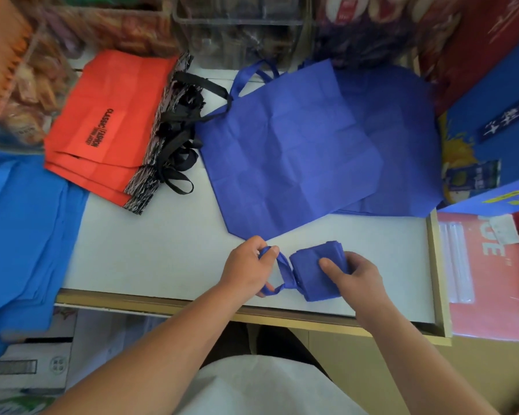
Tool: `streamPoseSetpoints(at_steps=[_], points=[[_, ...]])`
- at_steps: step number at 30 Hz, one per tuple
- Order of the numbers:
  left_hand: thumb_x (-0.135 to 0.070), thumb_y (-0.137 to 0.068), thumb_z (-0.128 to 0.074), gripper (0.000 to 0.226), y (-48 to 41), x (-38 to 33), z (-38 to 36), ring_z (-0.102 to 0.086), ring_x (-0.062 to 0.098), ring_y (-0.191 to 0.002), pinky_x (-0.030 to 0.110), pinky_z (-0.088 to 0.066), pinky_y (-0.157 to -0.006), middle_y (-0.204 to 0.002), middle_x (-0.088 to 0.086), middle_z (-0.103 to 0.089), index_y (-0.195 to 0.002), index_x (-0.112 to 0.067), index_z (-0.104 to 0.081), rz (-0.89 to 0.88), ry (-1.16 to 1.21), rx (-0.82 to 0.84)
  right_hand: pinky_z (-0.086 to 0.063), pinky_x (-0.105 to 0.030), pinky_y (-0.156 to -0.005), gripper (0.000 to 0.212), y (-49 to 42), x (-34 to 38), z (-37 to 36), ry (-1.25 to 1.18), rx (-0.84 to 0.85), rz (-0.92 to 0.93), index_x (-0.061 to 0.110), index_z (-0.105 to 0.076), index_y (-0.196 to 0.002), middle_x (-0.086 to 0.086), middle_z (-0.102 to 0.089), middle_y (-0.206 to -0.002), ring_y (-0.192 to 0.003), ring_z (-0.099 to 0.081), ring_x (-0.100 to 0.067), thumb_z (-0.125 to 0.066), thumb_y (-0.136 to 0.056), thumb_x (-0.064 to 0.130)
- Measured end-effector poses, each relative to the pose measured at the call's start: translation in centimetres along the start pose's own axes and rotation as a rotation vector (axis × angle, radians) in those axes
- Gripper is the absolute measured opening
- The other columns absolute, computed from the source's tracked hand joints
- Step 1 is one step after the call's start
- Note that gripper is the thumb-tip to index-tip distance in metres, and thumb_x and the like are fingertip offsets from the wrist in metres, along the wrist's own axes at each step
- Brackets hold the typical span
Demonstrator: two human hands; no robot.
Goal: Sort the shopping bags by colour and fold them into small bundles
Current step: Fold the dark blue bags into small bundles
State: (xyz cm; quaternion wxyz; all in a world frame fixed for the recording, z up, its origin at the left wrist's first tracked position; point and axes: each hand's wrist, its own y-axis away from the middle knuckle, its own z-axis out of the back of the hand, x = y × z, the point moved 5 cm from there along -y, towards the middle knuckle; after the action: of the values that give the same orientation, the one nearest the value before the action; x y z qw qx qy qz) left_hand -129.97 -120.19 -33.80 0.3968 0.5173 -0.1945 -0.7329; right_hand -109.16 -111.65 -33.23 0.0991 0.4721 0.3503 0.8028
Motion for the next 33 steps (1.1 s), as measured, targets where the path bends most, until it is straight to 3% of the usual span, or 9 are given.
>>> streamPoseSetpoints(at_steps=[2, 6, 9, 12, 15, 19, 25, 29, 33], points=[[-0.039, -0.104, -0.055, 0.02, 0.9, -0.8, 1.0, -0.073, 0.023, -0.055, 0.035, -0.062, -0.054, -0.079, 0.007, -0.064, -0.093, -0.021, -0.053, 0.03, 0.047, 0.03, -0.051, -0.028, -0.075, 0.01, 2.1, 2.0, 1.2, -0.048, 0.071, 0.158, 0.022, -0.069, -0.101, 0.001, -0.073, -0.093, -0.089, -0.066, -0.021, -0.073, -0.093, 0.019], [-0.033, -0.103, -0.057, 0.021, 3.4, -3.1, 2.5, -0.07, 0.024, -0.053, 0.034, -0.061, -0.054, -0.067, 0.011, -0.058, -0.096, -0.014, -0.057, 0.043, 0.094, 0.134, -0.05, -0.021, -0.074, 0.029, 7.2, 6.4, 3.2, 0.003, 0.246, 0.466, 0.016, -0.066, -0.103, 0.003, -0.07, -0.092, -0.083, -0.063, -0.018, -0.077, -0.085, -0.003], [-0.035, -0.103, -0.057, 0.023, 5.4, -5.6, 3.0, -0.067, 0.029, -0.053, 0.035, -0.059, -0.051, -0.076, 0.014, -0.059, -0.101, -0.012, -0.055, -0.042, 0.073, 0.211, -0.046, -0.017, -0.074, 0.032, 10.2, 9.2, 3.8, 0.26, 0.271, 0.755, 0.017, -0.066, -0.1, 0.004, -0.068, -0.095, -0.083, -0.062, -0.019, -0.083, -0.08, -0.001], [-0.039, -0.103, -0.055, 0.023, 7.3, -8.4, 3.2, -0.065, 0.027, -0.056, 0.034, -0.057, -0.052, -0.095, 0.009, -0.071, -0.102, -0.016, -0.055, -0.187, 0.045, 0.311, -0.05, -0.026, -0.072, 0.032, 11.2, 10.5, 3.4, 0.396, 0.239, 0.93, 0.026, -0.066, -0.101, 0.01, -0.065, -0.097, -0.085, -0.062, -0.019, -0.085, -0.081, 0.009], [-0.042, -0.103, -0.053, 0.018, 9.2, -10.4, 3.7, -0.066, 0.021, -0.058, 0.032, -0.059, -0.058, -0.103, 0.002, -0.069, -0.098, -0.026, -0.056, -0.298, -0.058, 0.349, -0.052, -0.033, -0.071, 0.031, 10.7, 10.7, 3.5, 0.411, 0.071, 0.93, 0.033, -0.063, -0.101, 0.016, -0.063, -0.097, -0.087, -0.062, -0.013, -0.082, -0.081, 0.019], [-0.044, -0.107, -0.043, 0.023, 11.1, -11.5, 4.4, -0.072, 0.02, -0.07, 0.032, -0.059, -0.062, -0.107, 0.006, -0.067, -0.107, -0.025, -0.056, -0.321, -0.018, 0.381, -0.052, -0.038, -0.066, 0.04, 10.7, 11.6, 4.0, 0.404, -0.076, 0.952, 0.038, -0.058, -0.099, 0.017, -0.058, -0.093, -0.082, -0.059, -0.014, -0.084, -0.08, 0.014], [-0.051, -0.106, -0.039, 0.034, 12.4, -11.8, 4.5, -0.069, 0.014, -0.083, 0.035, -0.059, -0.069, -0.107, 0.004, -0.072, -0.111, -0.029, -0.065, -0.298, 0.04, 0.39, -0.051, -0.033, -0.063, 0.024, 11.5, 12.5, 2.9, 0.367, 0.003, 1.014, 0.032, -0.069, -0.098, 0.016, -0.058, -0.097, -0.081, -0.061, -0.015, -0.077, -0.076, 0.037], [-0.059, -0.092, -0.065, 0.028, 13.0, -11.4, 3.9, -0.066, 0.009, -0.097, 0.024, -0.058, -0.066, -0.126, -0.017, -0.049, -0.115, -0.044, -0.066, -0.34, 0.114, 0.309, -0.056, -0.04, -0.076, 0.029, 11.0, 12.6, 2.6, 0.315, 0.024, 0.932, 0.029, -0.076, -0.101, 0.013, -0.068, -0.112, -0.099, -0.067, -0.018, -0.086, -0.074, 0.035], [-0.045, -0.093, -0.07, 0.024, 12.7, -10.5, 3.5, -0.07, 0.015, -0.095, 0.028, -0.061, -0.068, -0.124, -0.011, -0.051, -0.116, -0.039, -0.067, -0.356, 0.24, 0.207, -0.057, -0.033, -0.08, 0.042, 11.2, 12.8, 3.1, 0.171, 0.059, 0.771, 0.033, -0.073, -0.109, 0.014, -0.074, -0.106, -0.099, -0.069, -0.017, -0.091, -0.074, 0.021]])
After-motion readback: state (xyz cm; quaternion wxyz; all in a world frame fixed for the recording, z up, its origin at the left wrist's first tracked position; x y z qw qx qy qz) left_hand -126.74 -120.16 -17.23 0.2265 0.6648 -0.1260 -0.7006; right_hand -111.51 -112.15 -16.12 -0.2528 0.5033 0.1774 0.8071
